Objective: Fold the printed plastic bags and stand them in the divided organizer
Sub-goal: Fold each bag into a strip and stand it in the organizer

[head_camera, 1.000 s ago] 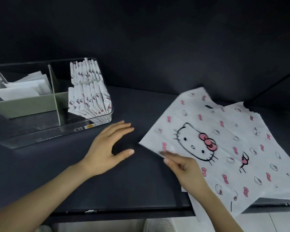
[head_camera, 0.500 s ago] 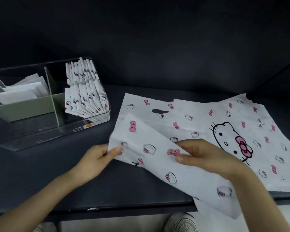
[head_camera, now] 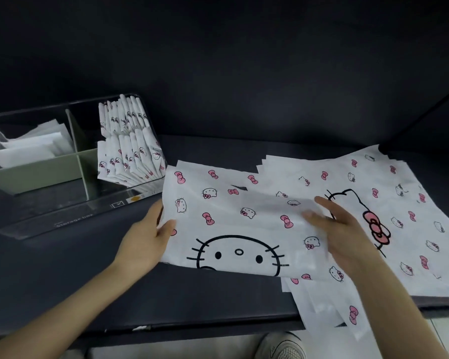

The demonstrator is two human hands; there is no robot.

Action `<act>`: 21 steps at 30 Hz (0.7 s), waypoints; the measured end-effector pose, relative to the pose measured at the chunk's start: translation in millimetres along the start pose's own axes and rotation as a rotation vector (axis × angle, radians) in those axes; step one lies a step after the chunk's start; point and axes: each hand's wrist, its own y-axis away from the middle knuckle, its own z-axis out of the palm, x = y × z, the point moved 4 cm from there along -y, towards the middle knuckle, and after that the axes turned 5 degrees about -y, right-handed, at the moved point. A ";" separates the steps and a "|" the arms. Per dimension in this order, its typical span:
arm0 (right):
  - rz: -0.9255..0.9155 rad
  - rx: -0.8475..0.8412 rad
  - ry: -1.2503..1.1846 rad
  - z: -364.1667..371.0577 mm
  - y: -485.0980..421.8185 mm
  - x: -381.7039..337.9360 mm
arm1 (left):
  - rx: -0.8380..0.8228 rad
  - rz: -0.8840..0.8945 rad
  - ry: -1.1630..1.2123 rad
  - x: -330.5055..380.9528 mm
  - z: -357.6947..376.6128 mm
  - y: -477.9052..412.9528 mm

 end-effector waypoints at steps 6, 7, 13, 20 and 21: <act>-0.316 0.256 0.382 21.2 -25.7 12.0 | 0.086 0.029 -0.165 9.0 2.1 -0.9; -0.337 0.263 0.413 21.4 -26.6 12.3 | 0.074 0.026 -0.198 10.0 3.8 -0.8; -0.273 0.309 0.477 2.8 -24.1 15.7 | -0.137 0.086 -0.334 11.3 19.2 8.9; -0.210 0.205 0.440 -6.0 -10.6 16.9 | -0.282 0.055 -0.165 -11.2 7.4 7.8; -0.218 0.193 0.454 -3.0 -13.0 16.9 | -0.282 0.054 -0.175 -11.8 6.1 5.6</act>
